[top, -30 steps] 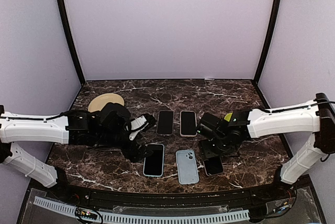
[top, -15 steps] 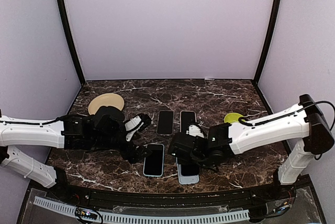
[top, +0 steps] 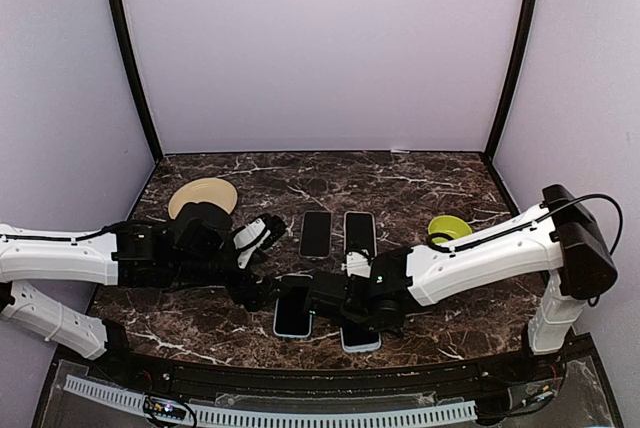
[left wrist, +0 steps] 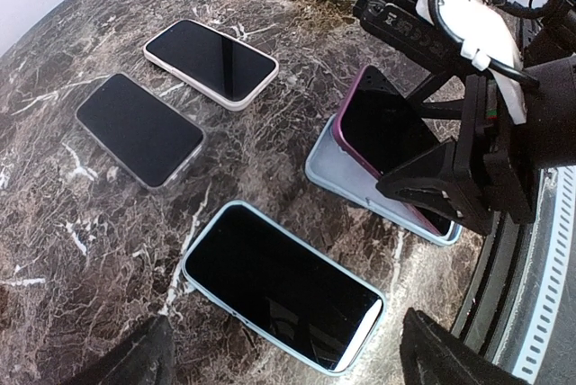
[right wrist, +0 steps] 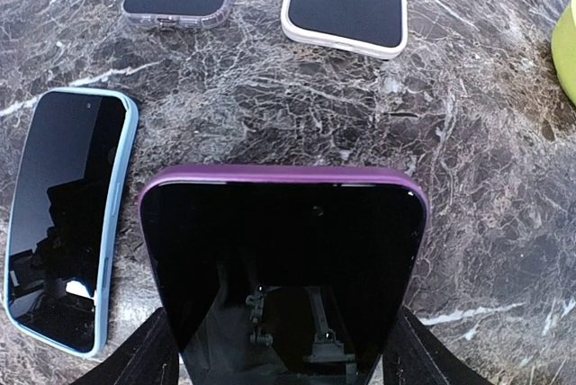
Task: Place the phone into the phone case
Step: Install the phone into the phone case.
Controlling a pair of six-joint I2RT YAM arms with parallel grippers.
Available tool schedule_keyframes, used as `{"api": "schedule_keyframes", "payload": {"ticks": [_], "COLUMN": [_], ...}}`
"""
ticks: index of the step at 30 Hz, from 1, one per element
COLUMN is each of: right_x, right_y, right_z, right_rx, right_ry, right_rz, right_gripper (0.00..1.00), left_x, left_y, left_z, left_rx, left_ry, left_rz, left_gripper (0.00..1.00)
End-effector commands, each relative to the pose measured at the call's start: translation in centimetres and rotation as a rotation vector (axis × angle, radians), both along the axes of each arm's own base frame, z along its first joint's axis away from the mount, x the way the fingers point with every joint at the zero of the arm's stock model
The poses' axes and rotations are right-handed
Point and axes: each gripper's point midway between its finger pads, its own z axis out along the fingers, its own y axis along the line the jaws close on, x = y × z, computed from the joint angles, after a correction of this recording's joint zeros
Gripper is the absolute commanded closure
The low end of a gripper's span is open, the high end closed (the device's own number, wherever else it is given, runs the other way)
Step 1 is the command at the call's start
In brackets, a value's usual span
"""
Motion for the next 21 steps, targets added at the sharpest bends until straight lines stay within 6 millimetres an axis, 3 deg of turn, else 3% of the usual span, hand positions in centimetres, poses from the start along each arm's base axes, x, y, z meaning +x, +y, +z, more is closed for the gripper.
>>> {"api": "schedule_keyframes", "payload": {"ticks": [1,10,21], "right_x": [0.0,-1.3,-1.5], "right_y": [0.5,1.2,1.1], "right_z": [0.1,-1.9,-2.4], "right_rx": [-0.036,-0.009,-0.047], "right_ry": [-0.012,0.089,0.158], "right_rz": [0.041,0.049,0.076], "right_gripper": [0.99,1.0,1.0], "left_x": [0.1,0.1,0.2], "left_y": [0.2,0.2,0.1], "left_z": [0.5,0.4,0.3], "left_rx": [-0.024,-0.017,-0.009], "left_ry": [-0.012,-0.012,-0.009], "left_rz": [0.011,0.011,0.007], "left_gripper": [0.1,0.1,0.1]}}
